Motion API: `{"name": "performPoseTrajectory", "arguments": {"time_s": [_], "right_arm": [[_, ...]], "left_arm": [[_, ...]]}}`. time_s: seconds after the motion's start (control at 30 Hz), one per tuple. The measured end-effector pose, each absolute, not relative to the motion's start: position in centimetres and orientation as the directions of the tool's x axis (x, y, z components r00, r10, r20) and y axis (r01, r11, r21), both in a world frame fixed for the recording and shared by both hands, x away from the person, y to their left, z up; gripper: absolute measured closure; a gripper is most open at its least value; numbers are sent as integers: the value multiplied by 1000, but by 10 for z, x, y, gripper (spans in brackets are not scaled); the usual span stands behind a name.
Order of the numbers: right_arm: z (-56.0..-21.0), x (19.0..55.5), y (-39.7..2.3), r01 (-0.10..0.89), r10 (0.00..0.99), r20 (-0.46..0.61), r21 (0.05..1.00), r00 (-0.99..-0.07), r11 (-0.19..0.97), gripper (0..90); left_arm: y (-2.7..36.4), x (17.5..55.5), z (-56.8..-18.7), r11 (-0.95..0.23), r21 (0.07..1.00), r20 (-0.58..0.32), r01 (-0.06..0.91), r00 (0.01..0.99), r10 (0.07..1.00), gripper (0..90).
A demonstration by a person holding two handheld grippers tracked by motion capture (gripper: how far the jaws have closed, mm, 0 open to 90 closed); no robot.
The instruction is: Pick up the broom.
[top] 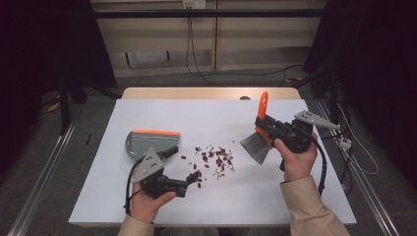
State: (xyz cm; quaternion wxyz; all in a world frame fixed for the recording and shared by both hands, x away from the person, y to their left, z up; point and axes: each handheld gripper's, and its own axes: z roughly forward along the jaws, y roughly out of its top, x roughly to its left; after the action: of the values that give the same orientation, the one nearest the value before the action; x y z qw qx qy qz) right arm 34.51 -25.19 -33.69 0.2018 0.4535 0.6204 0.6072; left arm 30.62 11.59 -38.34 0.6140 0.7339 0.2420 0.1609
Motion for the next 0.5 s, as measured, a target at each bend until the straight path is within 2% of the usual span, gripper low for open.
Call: {"name": "performPoseTrajectory", "arguments": {"time_s": [0.13, 0.33, 0.5], "right_arm": [[-332, 341, -237, 308, 789, 316, 936, -526, -169, 700], [-325, 337, -220, 304, 767, 321, 937, -556, -171, 700], [-323, 335, -208, 311, 746, 341, 932, -572, -188, 699]], "left_arm": [[78, 311, -383, -134, 976, -80, 172, 856, 511, 60], [43, 319, -387, -142, 969, -102, 200, 854, 510, 155], [17, 326, -390, -121, 967, -127, 222, 841, 526, 172]]}}
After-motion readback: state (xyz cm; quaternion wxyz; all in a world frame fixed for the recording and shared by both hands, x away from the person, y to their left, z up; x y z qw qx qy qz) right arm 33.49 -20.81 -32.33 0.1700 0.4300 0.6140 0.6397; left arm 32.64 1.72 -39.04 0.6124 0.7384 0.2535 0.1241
